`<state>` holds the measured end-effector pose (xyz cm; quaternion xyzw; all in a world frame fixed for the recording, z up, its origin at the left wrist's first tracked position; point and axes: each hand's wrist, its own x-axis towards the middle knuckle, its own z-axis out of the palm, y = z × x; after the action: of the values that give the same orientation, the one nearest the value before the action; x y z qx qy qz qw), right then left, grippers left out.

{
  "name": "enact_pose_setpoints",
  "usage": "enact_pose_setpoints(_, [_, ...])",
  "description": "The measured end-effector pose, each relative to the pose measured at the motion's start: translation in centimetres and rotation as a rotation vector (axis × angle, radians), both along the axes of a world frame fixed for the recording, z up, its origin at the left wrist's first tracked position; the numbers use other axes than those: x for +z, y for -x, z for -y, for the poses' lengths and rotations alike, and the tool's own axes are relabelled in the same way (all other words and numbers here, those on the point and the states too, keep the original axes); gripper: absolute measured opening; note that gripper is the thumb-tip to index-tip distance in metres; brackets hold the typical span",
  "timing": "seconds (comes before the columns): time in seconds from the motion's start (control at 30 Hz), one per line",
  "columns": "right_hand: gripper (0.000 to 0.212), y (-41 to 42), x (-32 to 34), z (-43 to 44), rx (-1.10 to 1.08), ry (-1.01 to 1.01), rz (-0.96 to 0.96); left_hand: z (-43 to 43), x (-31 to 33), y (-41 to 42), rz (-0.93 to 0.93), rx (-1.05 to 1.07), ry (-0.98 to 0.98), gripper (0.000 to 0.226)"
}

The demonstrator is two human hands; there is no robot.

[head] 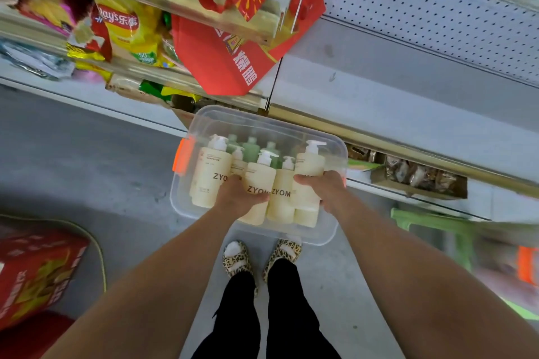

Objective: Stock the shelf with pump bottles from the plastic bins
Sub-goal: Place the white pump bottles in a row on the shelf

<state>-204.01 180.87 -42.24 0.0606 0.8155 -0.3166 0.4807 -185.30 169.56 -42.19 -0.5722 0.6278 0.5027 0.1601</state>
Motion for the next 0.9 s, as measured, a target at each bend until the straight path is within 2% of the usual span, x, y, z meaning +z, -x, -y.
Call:
enact_pose_setpoints(0.1, [0.042,-0.5,0.9,-0.5,-0.049,0.089,0.091,-0.4,0.0,0.2,0.000,-0.019,-0.067,0.072])
enact_pose_setpoints(0.23, [0.042,-0.7,3.0,-1.5,-0.044,0.247,0.128,-0.4,1.5,-0.4,-0.185,0.137,-0.211,0.050])
enact_pose_setpoints(0.33, [0.045,-0.4,5.4,-1.9,-0.052,0.308,0.149,0.0,4.0,-0.8,-0.336,0.216,-0.265,0.059])
enact_pose_setpoints(0.47, [0.051,0.1,10.2,-1.8,-0.025,0.439,0.154,1.0,8.7,-0.4,-0.509,0.183,-0.270,0.070])
enact_pose_setpoints(0.6, [0.076,1.1,16.2,-1.0,0.015,0.574,0.081,2.5,14.6,1.5,-0.654,0.143,-0.209,0.066])
enact_pose_setpoints(0.77, [0.066,3.2,24.4,-1.0,0.045,0.730,-0.025,3.6,22.6,4.0,-0.857,0.097,-0.100,0.048])
enact_pose_setpoints(0.9, [0.054,5.0,30.7,-2.4,0.076,0.858,-0.093,4.1,28.6,5.5,-1.021,0.008,-0.079,0.067])
